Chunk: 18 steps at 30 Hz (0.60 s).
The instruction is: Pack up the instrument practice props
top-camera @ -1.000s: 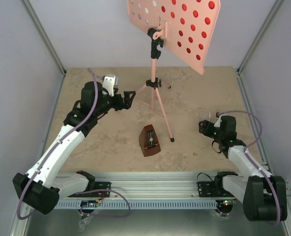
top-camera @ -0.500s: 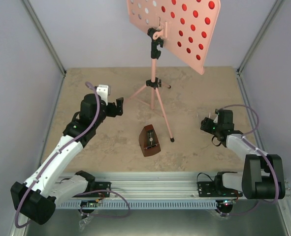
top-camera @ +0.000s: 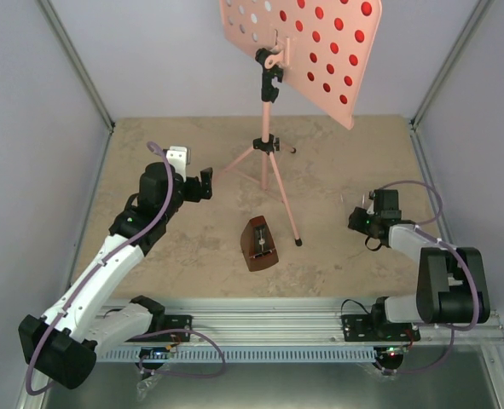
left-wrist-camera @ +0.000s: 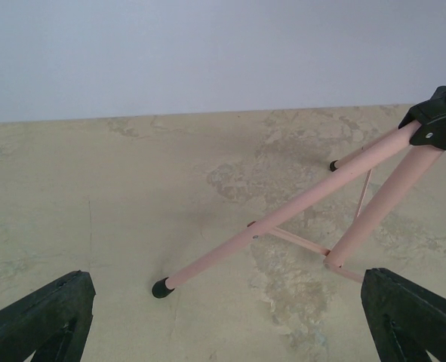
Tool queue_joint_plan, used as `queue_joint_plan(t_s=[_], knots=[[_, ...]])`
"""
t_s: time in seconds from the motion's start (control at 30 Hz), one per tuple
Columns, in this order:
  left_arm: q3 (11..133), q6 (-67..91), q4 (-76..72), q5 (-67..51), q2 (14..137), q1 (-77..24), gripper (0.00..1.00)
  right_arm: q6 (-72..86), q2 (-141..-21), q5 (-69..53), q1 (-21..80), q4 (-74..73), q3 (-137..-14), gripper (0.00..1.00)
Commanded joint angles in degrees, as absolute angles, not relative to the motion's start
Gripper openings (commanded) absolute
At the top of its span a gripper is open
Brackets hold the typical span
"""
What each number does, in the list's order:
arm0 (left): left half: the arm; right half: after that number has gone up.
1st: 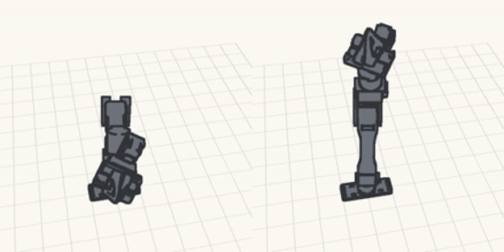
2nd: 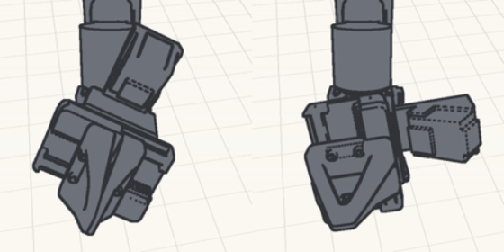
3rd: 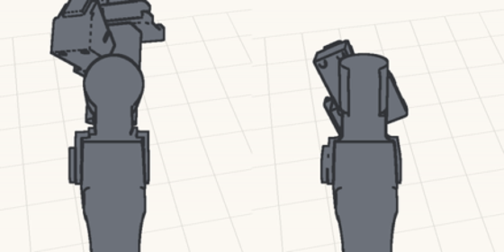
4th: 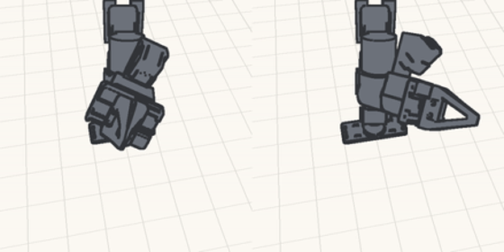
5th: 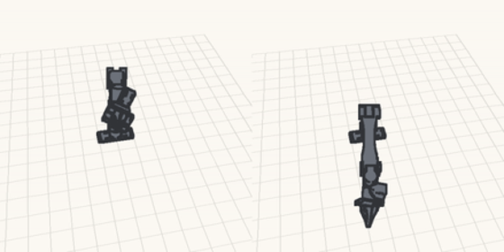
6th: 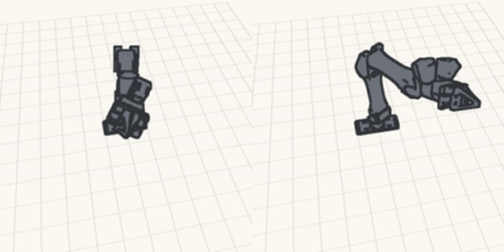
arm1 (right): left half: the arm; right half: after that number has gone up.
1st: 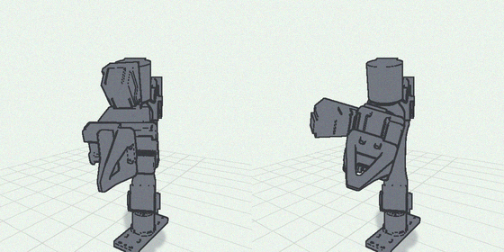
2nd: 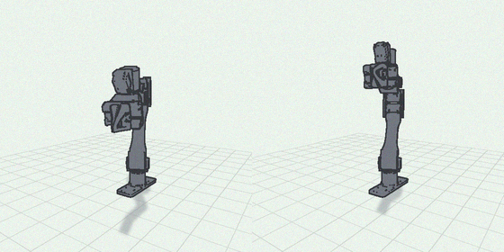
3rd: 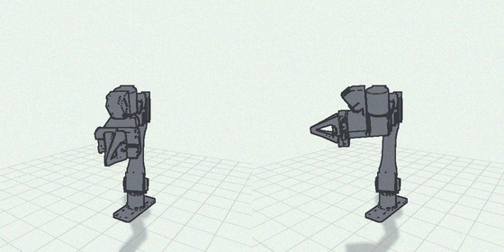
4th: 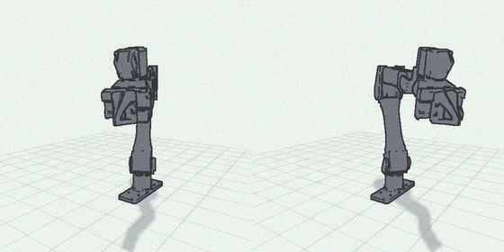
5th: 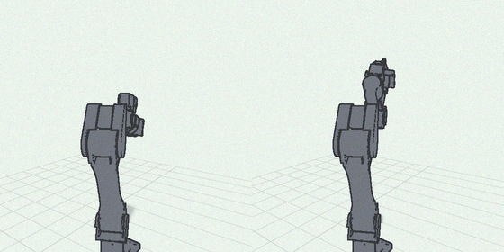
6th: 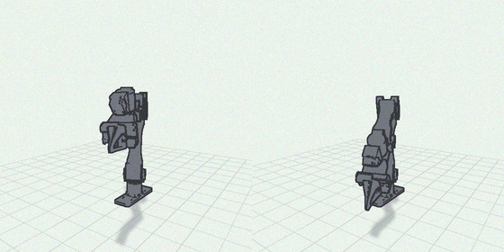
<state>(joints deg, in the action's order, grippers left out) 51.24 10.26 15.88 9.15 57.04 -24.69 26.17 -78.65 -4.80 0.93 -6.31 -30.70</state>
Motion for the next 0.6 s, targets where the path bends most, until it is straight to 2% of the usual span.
queue_joint_plan(t_s=[0.0,0.3,0.57], knots=[[50.71,9.67,14.67,10.26,56.81,-24.52,0.99,26.11,-79.9,-5.14,0.7,-7.45,-32.0,0.5],[50.68,9.76,14.9,10.6,56.77,-24.52,0.99,26.6,-80.31,-4.61,0.66,-7.58,-31.95,0.42],[50.71,9.77,14.98,10.83,56.66,-24.52,0.99,26.88,-81.21,-4.66,0.69,-8.1,-31.61,0.42]])
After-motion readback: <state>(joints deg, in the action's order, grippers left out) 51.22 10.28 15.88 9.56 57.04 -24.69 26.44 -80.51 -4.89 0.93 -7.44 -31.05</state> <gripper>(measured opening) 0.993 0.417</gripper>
